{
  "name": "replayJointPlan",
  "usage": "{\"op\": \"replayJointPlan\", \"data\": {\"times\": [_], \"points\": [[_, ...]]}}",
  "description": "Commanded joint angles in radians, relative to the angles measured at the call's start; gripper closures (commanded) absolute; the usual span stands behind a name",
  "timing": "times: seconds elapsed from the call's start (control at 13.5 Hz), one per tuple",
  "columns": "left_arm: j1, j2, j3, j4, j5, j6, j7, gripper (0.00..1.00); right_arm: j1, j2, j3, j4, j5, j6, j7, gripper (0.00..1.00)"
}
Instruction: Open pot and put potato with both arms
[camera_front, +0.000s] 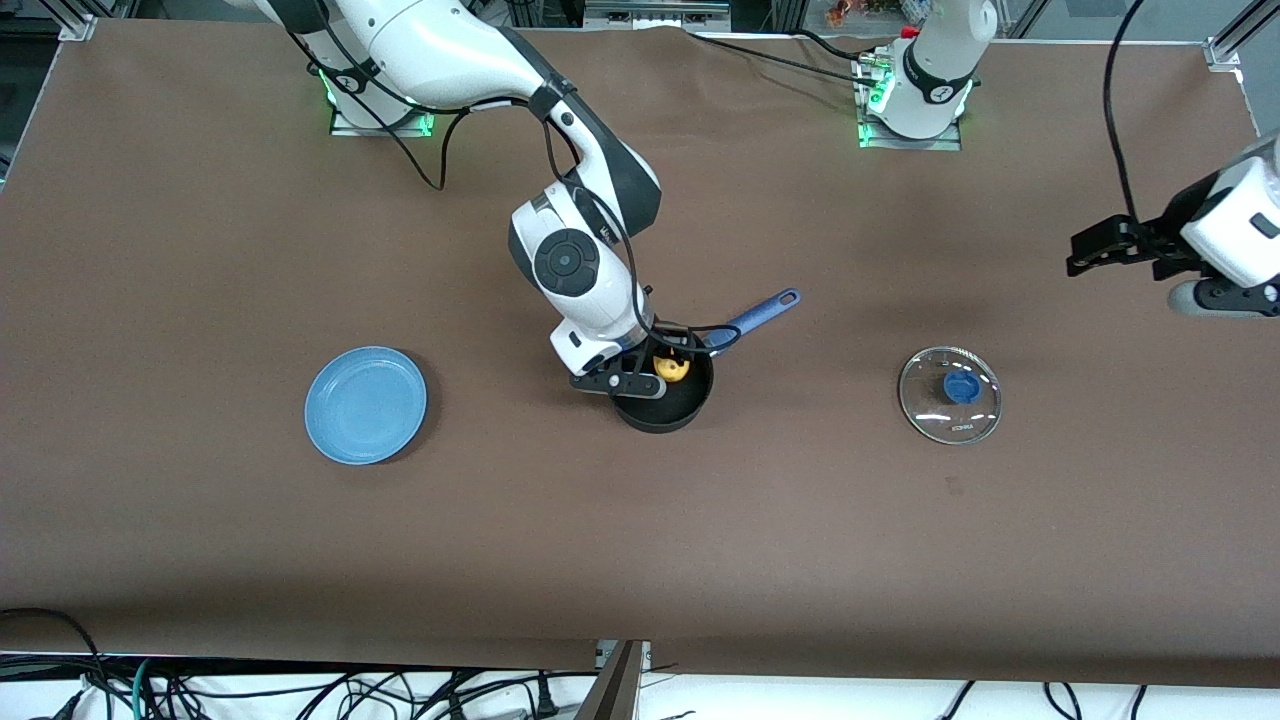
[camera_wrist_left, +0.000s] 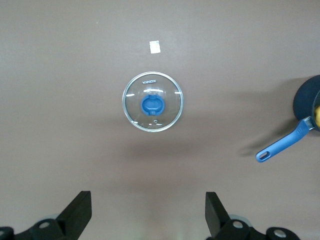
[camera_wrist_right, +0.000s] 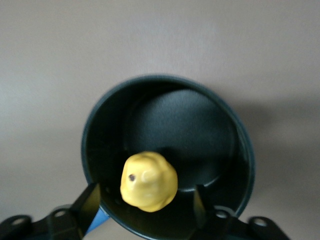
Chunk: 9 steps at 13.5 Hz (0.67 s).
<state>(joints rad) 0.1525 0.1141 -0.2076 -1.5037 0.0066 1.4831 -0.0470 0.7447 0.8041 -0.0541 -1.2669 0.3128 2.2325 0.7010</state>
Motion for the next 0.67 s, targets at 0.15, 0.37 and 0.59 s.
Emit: {"op": "replayJointPlan", "data": {"times": [0.15,0.37,0.59], "points": [[-0.024,-0.005,0.031,0.011,0.012,-0.021,-0.021,0.00,-0.027,-0.109,-0.143,0.001,0.011,-0.137,-0.009,0.00],[-0.028,-0.005,0.074,0.013,-0.045,-0.024,-0.022,0.00,-0.033,-0.193,-0.245,-0.002,0.009,-0.288,-0.047,0.00],[-0.037,0.002,0.076,0.014,-0.034,-0.024,-0.024,0.00,-0.033,-0.327,-0.357,-0.067,0.012,-0.457,-0.232,0.00]]}}
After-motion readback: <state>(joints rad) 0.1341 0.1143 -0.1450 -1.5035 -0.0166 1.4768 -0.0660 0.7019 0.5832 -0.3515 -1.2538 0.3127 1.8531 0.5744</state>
